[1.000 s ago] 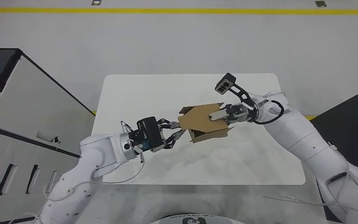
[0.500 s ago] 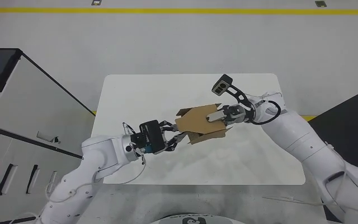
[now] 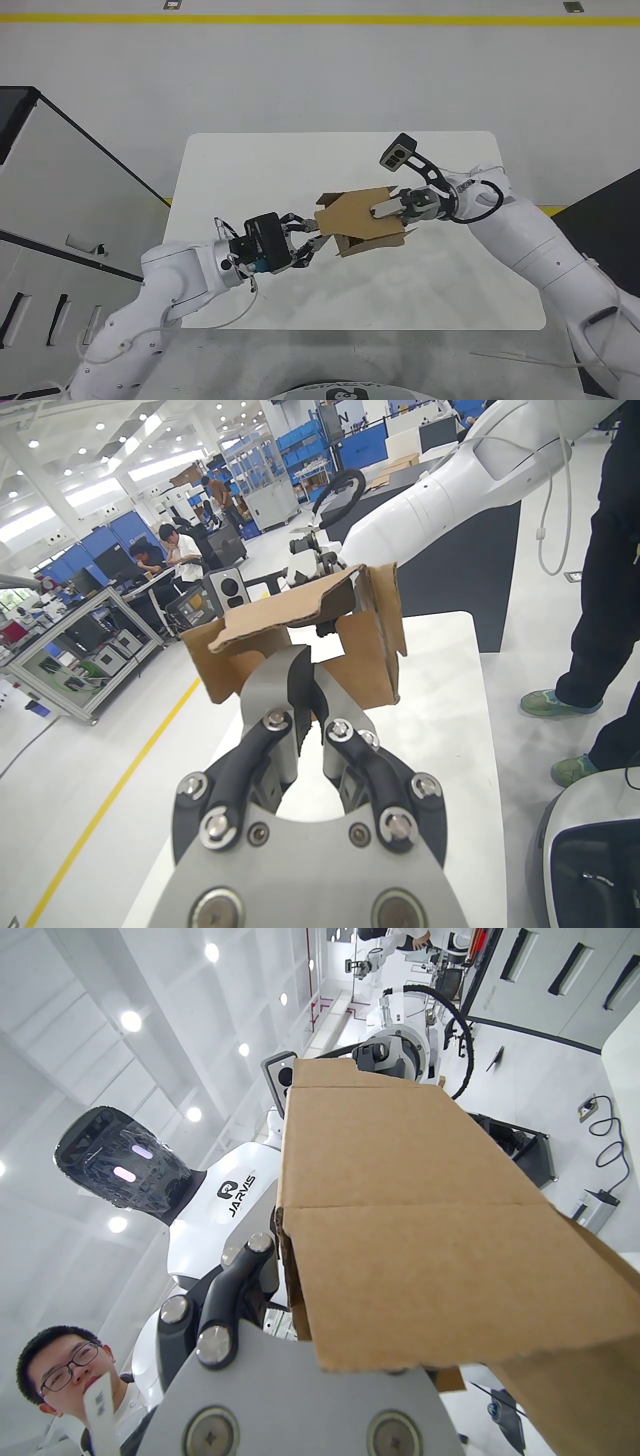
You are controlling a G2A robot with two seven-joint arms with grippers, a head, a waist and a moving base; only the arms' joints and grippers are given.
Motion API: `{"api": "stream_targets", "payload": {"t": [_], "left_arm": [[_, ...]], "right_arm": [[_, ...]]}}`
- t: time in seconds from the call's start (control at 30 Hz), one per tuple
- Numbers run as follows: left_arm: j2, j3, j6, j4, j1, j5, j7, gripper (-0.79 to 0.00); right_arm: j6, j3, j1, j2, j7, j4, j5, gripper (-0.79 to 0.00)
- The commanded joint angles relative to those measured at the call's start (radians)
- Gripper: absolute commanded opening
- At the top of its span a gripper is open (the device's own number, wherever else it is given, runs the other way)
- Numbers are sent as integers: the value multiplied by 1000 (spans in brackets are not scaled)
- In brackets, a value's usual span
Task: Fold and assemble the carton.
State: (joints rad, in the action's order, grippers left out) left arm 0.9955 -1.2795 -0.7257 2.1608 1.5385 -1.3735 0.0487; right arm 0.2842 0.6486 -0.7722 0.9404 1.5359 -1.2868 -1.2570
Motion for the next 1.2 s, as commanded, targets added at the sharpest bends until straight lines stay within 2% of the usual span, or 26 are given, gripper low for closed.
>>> {"api": "stream_targets", "payload": {"t": [0.0,0.7,1.17], "left_arm": [[-1,-3,0,3,3,0,0,-785],[1,36,-6,6,-6,-5,-12,-785],[-2,11,-3,8,-3,6,-12,-785]], "right_arm": [[0,3,-2,-2,0,-2,-2,-785],[0,-18,4,1,0,-17,-8,-785],[0,-8,1,-8,0,-17,-10,-785]]}}
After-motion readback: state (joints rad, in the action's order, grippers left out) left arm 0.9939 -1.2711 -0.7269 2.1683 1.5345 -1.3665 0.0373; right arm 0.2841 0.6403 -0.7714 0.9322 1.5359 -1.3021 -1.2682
